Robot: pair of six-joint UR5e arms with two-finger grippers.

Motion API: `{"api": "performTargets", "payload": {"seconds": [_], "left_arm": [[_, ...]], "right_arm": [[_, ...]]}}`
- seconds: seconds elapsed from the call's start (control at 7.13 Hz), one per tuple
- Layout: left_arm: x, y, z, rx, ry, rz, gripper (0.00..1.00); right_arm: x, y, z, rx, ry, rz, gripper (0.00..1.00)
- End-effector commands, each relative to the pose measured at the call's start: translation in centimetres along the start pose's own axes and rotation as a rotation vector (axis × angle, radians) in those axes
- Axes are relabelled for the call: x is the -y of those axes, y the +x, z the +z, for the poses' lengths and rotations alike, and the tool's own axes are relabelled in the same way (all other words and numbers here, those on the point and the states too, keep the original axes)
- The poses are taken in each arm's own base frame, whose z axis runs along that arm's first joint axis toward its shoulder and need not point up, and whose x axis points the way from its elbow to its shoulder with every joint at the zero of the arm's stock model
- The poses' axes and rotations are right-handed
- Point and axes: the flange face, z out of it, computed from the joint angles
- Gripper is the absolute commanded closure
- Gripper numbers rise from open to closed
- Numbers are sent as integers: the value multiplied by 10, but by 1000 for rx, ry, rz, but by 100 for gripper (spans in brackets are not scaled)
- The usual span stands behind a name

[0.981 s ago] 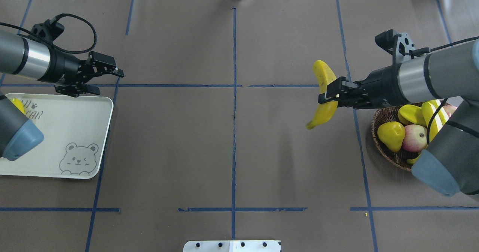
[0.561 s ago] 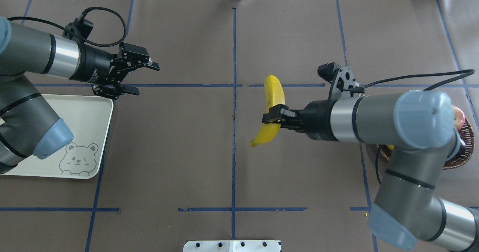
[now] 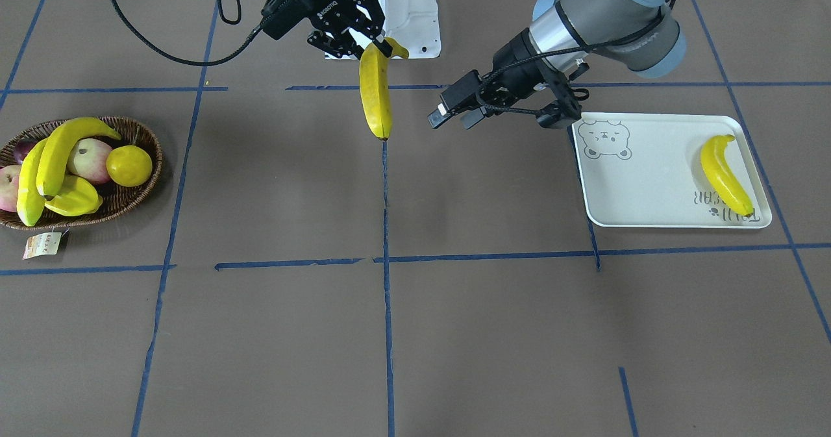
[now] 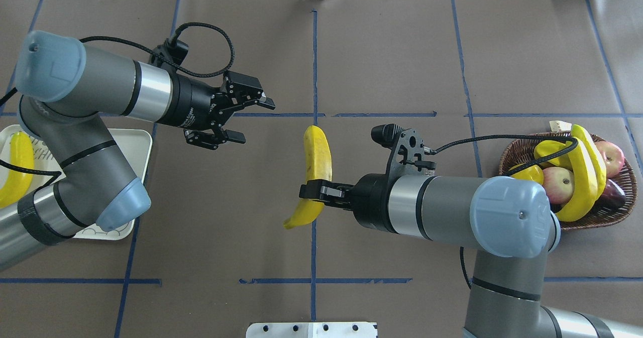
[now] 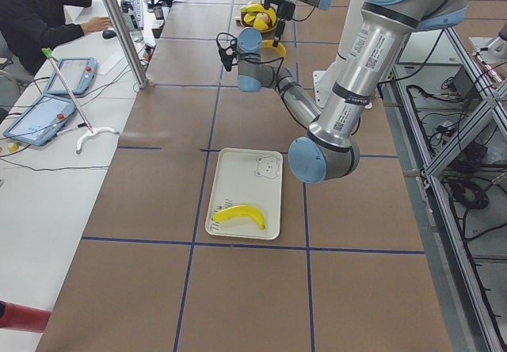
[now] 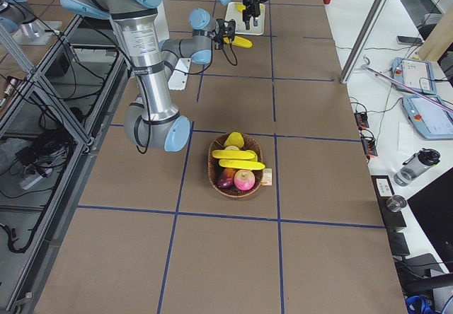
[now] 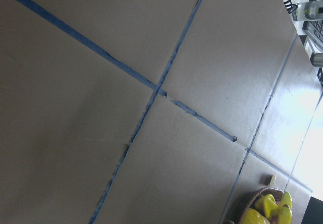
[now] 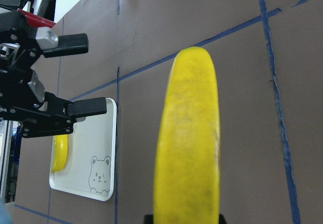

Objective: Transfer all bananas from basket to plate

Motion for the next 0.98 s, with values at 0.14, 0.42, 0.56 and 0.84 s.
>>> {"api": "performTargets", "payload": {"seconds": [0.14, 0.42, 0.56, 0.84], "left_arm": [[-42, 6, 31, -3, -66, 19, 1], [-65, 14, 46, -22, -81, 31, 1], [-73, 11, 51, -18, -95, 33, 1], [-80, 13, 51, -24, -107, 38, 32]], "right_arm": [[-9, -4, 2, 8, -17, -2, 99], [-11, -10, 2, 19, -20, -3, 99], [-11, -11, 3, 20, -11, -3, 99], [-12, -10, 3, 20, -4, -5, 99]]}}
